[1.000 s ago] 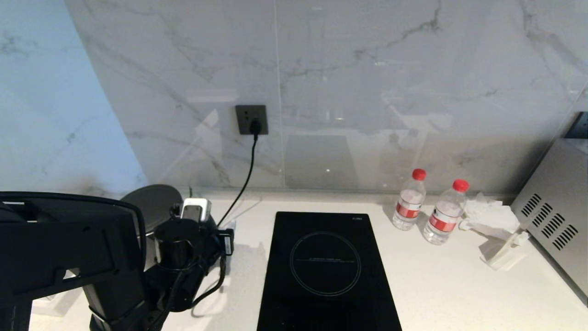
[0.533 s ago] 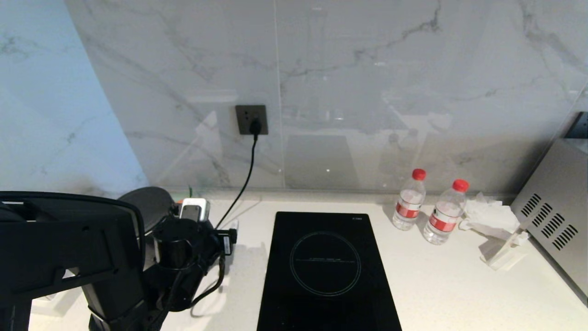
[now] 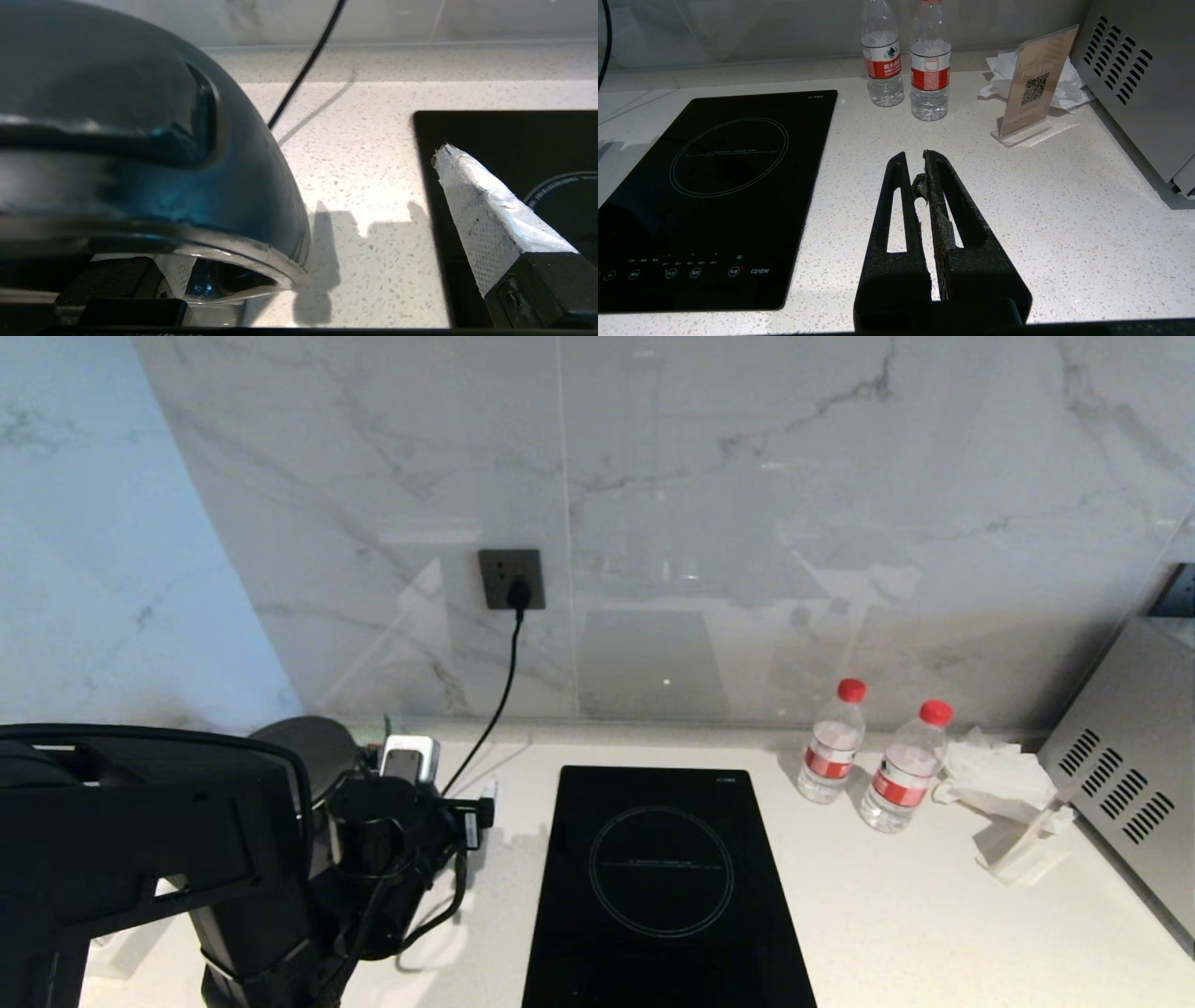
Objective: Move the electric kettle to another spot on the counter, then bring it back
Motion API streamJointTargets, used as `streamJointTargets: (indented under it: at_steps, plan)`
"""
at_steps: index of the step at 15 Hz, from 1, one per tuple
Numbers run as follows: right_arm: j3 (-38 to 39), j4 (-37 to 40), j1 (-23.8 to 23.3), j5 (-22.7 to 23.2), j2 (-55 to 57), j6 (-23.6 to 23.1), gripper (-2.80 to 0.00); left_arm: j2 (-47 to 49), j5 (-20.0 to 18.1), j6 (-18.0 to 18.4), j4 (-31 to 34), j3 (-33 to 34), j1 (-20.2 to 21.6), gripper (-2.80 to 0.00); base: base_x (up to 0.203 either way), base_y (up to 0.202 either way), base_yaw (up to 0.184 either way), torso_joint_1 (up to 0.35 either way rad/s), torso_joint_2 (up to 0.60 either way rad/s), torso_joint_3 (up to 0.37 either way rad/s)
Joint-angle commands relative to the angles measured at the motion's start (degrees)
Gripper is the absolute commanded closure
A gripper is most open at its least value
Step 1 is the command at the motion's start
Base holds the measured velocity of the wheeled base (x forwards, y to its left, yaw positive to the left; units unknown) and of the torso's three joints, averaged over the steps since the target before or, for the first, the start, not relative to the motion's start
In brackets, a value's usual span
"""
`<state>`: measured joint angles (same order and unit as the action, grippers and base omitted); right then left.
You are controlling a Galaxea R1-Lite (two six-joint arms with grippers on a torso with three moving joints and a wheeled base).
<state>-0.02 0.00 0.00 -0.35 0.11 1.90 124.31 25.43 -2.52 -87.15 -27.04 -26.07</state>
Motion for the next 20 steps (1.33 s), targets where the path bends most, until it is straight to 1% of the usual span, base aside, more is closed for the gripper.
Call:
streamJointTargets:
  at_steps: [1,5,8,11,20]
  plan:
    - [0.02,0.0,0.0,0.0,-0.02,0.03,0.0,0.6,0.07,0.5,-0.51,-0.37,-0.2,-2.8,0.0,0.0,0.0,0.0,0.0,0.0]
    - [0.02,0.0,0.0,0.0,-0.02,0.03,0.0,0.82,-0.02,1.64,-0.51,-2.98,-0.07,-2.8,0.0,0.0,0.0,0.0,0.0,0.0]
    - [-0.01,0.0,0.0,0.0,-0.02,0.03,0.0,0.5,0.04,1.91,1.28,-4.94,-0.1,-2.8,0.0,0.0,0.0,0.0,0.0,0.0]
    - [0.02,0.0,0.0,0.0,-0.02,0.03,0.0,0.67,0.59,1.81,1.02,-4.77,0.06,-2.8,0.0,0.0,0.0,0.0,0.0,0.0]
    - [0.02,0.0,0.0,0.0,-0.02,0.03,0.0,0.94,0.15,1.82,1.02,-4.78,0.32,-2.8,0.0,0.0,0.0,0.0,0.0,0.0]
